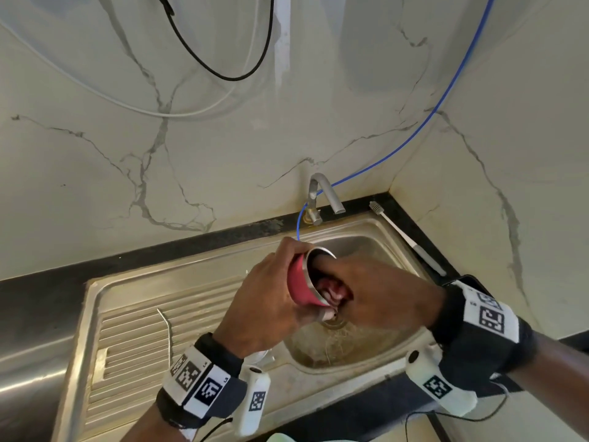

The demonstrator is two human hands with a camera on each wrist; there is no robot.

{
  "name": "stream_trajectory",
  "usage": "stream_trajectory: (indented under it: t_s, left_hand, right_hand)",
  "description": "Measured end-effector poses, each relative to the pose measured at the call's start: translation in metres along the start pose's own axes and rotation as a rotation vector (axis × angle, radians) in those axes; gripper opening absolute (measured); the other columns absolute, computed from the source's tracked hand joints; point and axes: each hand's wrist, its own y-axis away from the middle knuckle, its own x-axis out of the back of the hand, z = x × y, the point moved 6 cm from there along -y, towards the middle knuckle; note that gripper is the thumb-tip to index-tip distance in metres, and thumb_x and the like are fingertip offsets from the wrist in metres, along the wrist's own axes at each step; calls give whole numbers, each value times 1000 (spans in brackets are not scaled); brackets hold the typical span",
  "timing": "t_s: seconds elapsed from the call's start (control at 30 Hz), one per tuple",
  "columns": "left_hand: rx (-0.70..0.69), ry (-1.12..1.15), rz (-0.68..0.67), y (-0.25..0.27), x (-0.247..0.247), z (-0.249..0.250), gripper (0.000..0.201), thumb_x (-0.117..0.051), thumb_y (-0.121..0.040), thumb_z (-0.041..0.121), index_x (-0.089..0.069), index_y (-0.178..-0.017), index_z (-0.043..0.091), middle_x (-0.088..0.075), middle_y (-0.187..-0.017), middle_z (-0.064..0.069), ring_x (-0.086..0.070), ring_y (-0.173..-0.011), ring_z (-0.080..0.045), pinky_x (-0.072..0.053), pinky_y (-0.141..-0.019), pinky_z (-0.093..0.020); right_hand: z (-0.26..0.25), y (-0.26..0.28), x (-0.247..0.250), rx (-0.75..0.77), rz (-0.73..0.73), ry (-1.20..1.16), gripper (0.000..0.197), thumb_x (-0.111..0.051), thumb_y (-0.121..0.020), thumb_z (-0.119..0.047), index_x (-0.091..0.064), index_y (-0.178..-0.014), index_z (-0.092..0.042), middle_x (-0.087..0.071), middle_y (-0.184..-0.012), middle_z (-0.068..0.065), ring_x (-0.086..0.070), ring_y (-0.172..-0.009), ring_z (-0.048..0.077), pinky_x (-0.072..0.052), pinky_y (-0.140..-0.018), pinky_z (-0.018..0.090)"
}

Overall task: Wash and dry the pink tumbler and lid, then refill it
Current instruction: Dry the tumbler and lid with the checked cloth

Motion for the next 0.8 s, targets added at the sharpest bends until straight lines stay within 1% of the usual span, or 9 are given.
stream_trajectory:
  t_s: [0.07,0.17,0.33,0.43,0.5,0.57,0.63,0.73,0.8]
  left_hand:
    - [15,48,36,1,6,-7,84,-103,-62,44,-50,-128,39,-70,-119,21,-68,-108,-1,-54,-85,-16]
    - [2,15,32,2,13,-11,83,-103,-63,43,-48,-125,45,-69,-119,23,-68,-108,-1,-54,-84,-16]
    - [-33,-52,-74,3,2,-4,88,-100,-59,49,-47,-130,45,-67,-122,20,-67,-110,-6,-57,-91,-37]
    - [-47,-84,-85,3,-1,-4,89,-96,-59,54,-47,-132,45,-65,-124,20,-64,-113,-7,-58,-92,-42]
    - [-54,-101,-83,3,0,-5,88,-92,-59,55,-47,-133,44,-64,-126,19,-62,-115,-7,-57,-93,-43]
    - [-57,-130,-84,2,0,-4,88,-90,-59,55,-45,-134,47,-62,-129,21,-59,-117,-4,-56,-95,-44]
    - [-87,-198,-99,2,-3,-2,88,-91,-62,54,-41,-135,48,-58,-132,24,-54,-119,-1,-54,-97,-46]
    - [-117,-281,-99,3,-7,-3,92,-94,-67,50,-37,-139,44,-58,-140,17,-52,-127,-7,-54,-100,-50]
    - [-141,-303,-76,2,-10,-3,93,-94,-68,50,-38,-142,40,-58,-143,12,-53,-130,-12,-54,-100,-51]
  right_hand:
    - [0,8,18,12,195,-91,63,-74,-79,-18,-56,-136,-37,-69,-120,-16,-68,-104,5,-59,-84,27]
    - [1,22,27,28,394,-23,51,-74,-83,-37,-62,-133,-35,-73,-114,-15,-70,-97,2,-61,-80,27]
    - [0,9,5,73,215,-75,53,-71,-90,-33,-52,-140,-31,-71,-119,-9,-70,-99,8,-61,-82,33]
    - [1,1,-2,62,56,-58,67,-72,-92,-30,-37,-150,-32,-69,-125,-8,-69,-104,10,-60,-89,32]
    - [2,-1,-5,56,36,-51,66,-72,-93,-27,-38,-149,-30,-70,-120,-6,-70,-98,11,-60,-86,34]
    - [6,-3,-7,27,30,-37,53,-70,-93,-23,-50,-142,-25,-72,-114,-5,-70,-92,11,-59,-83,34]
    - [7,-5,-12,11,-14,-35,39,-69,-94,-19,-62,-132,-23,-72,-112,-7,-68,-90,8,-57,-83,28]
    - [7,-6,-20,-19,-71,-161,31,-64,-96,-10,-65,-119,-30,-67,-104,-19,-65,-90,3,-51,-80,18]
    - [8,-5,-20,-54,-84,-365,32,-63,-95,-4,-65,-105,-33,-67,-96,-21,-66,-88,4,-52,-78,22]
